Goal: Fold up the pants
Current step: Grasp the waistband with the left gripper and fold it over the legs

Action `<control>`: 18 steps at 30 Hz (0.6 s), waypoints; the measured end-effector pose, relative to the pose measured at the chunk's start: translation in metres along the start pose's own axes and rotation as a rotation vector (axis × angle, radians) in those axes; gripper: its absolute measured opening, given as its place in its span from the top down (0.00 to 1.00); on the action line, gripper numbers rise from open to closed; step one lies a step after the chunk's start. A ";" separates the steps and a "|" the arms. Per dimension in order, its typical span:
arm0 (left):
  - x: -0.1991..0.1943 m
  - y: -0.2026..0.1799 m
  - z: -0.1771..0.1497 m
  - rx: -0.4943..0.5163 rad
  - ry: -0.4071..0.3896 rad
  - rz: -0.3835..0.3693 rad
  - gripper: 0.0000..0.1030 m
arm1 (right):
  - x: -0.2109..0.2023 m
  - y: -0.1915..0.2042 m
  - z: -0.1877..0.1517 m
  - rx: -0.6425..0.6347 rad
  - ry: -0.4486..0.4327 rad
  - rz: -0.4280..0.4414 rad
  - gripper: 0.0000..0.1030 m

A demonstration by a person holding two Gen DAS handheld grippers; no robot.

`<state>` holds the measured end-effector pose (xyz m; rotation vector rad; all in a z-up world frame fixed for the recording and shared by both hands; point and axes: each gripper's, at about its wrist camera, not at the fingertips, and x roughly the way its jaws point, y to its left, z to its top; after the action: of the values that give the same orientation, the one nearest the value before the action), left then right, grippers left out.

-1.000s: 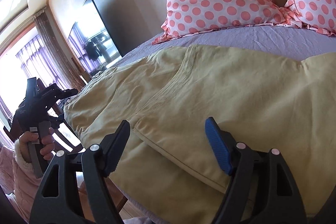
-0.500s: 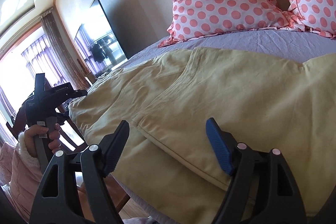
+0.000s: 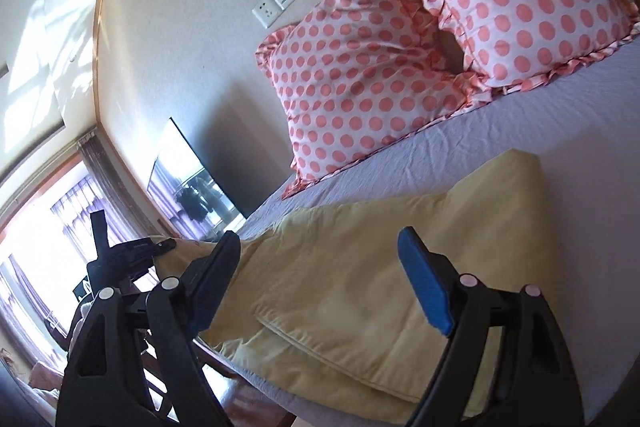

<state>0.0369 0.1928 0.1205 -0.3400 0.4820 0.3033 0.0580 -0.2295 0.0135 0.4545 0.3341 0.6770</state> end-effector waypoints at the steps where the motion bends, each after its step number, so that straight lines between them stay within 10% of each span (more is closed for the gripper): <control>1: -0.004 -0.027 0.002 0.068 -0.023 -0.040 0.91 | -0.008 -0.007 0.003 0.011 -0.018 -0.021 0.19; 6: -0.034 -0.167 -0.041 0.459 -0.068 -0.351 0.91 | -0.045 -0.047 0.015 0.112 -0.118 -0.126 0.19; 12: -0.028 -0.255 -0.177 0.880 0.161 -0.599 0.90 | -0.076 -0.083 0.018 0.212 -0.172 -0.197 0.19; 18: -0.023 -0.242 -0.200 0.891 0.207 -0.631 0.90 | -0.077 -0.098 0.022 0.261 -0.129 -0.193 0.18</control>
<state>0.0251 -0.1066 0.0253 0.3579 0.6365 -0.5663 0.0623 -0.3548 -0.0060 0.7018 0.3410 0.4144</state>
